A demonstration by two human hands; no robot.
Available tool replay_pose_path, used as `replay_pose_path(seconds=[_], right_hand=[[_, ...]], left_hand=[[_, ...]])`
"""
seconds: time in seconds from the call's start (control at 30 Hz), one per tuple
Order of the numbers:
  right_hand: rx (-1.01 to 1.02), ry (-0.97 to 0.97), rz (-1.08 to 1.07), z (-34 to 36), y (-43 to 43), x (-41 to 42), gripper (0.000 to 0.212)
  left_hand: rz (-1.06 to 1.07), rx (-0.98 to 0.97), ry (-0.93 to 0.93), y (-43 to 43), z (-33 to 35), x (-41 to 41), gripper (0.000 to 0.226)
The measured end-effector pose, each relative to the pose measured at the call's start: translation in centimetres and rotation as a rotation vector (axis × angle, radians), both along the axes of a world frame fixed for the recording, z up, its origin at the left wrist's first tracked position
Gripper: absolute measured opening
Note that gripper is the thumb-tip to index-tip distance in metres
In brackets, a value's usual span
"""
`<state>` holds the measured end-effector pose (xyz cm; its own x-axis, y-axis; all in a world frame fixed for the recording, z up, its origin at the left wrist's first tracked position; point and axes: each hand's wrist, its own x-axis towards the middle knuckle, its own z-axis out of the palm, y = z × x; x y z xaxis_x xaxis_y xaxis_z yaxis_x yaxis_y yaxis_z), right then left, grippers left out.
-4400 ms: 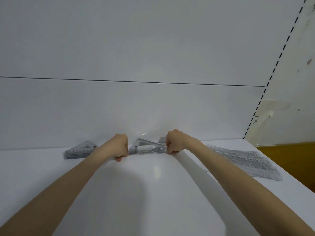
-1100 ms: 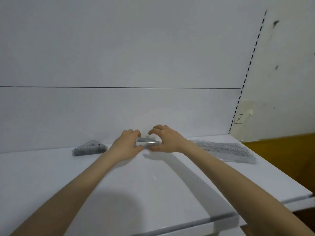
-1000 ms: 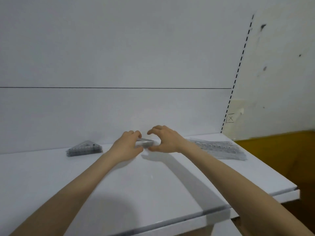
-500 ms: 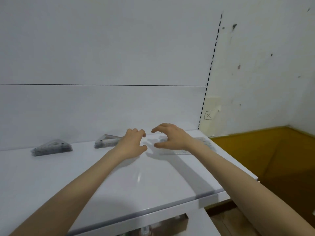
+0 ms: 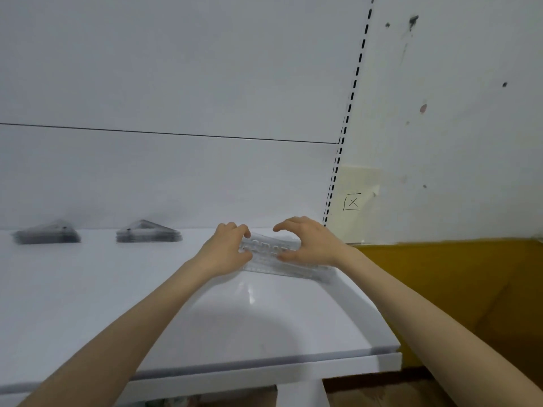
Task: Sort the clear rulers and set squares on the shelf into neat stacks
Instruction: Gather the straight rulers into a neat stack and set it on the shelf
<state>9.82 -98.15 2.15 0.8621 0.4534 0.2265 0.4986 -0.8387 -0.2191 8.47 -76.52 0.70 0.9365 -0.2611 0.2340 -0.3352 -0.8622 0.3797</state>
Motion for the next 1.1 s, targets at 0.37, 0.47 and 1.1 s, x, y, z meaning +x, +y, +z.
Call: replay_pose_path(seconds=[0.37,0.47,1.1], right_hand=[[-0.070,0.088,0.010,-2.7,-1.8,3.4,0.060],[-0.041,0.112,-0.009,-3.3,-1.6,3.3,0.071],[0.357,0.199,-0.177,-3.8,-1.0,3.0,0.022]], left_hand=[[0.076,-0.218,-0.070,0.1,-2.4,0.5,0.025],[0.085,-0.254,-0.089,0.6,-2.9,0.2,0.022],[0.077,-0.410,-0.008,1.9,-2.0,0.4,0.019]])
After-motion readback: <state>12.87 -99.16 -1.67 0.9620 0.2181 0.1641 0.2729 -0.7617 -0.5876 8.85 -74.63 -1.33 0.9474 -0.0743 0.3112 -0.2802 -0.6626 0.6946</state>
